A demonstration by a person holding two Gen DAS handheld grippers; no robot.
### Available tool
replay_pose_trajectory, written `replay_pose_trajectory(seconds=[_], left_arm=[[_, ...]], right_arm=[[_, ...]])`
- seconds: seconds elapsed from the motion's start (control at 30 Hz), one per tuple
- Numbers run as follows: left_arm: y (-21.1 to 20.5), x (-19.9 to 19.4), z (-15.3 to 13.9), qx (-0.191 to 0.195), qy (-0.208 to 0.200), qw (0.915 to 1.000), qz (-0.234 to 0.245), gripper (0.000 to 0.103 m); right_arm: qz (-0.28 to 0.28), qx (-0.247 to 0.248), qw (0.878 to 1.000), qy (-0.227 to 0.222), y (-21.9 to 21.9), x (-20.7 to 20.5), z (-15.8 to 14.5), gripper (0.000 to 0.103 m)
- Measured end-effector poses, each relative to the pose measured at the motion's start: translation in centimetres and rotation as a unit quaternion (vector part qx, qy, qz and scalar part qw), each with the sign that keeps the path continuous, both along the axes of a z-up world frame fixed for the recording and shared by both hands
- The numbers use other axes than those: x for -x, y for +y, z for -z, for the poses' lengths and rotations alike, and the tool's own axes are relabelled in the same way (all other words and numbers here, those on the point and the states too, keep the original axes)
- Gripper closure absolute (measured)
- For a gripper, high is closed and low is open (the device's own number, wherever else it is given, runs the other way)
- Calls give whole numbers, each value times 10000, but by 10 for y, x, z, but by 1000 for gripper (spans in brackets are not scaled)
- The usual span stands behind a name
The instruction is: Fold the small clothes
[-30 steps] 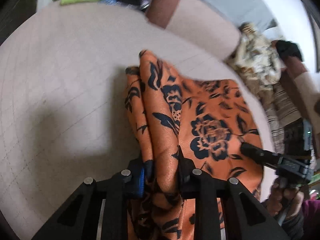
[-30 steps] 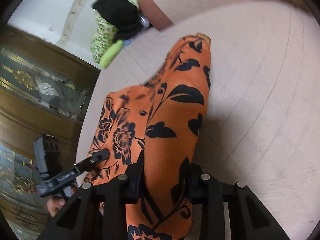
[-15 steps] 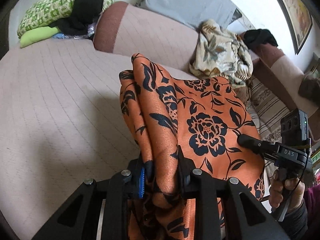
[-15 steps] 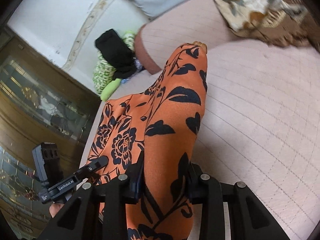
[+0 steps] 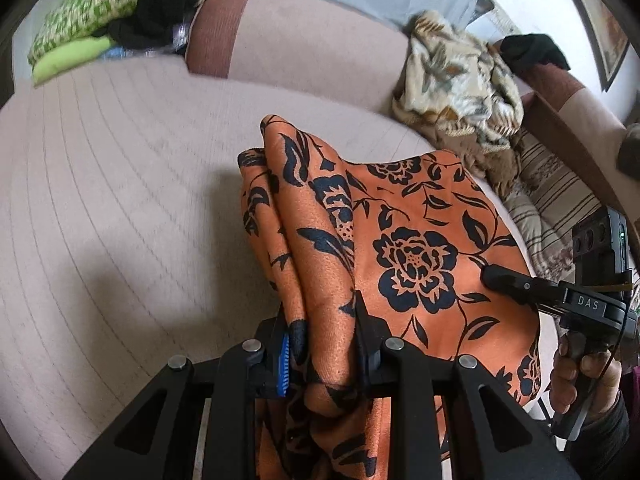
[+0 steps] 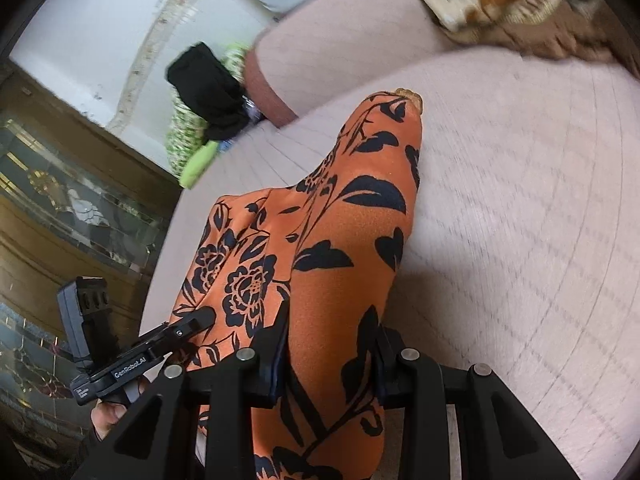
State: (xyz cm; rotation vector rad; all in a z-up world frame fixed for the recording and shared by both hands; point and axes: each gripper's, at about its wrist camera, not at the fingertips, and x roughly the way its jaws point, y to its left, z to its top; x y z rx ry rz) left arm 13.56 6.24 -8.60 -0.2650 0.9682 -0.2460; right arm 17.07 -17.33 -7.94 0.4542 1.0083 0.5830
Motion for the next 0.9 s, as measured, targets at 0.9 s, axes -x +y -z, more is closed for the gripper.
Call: replay_pose_trajectory(seconds=[0.9], left_arm=[[55, 33, -14, -909, 14, 9949, -446, 44]], right_arm=[[403, 249, 9975, -528, 20, 27, -37, 40]])
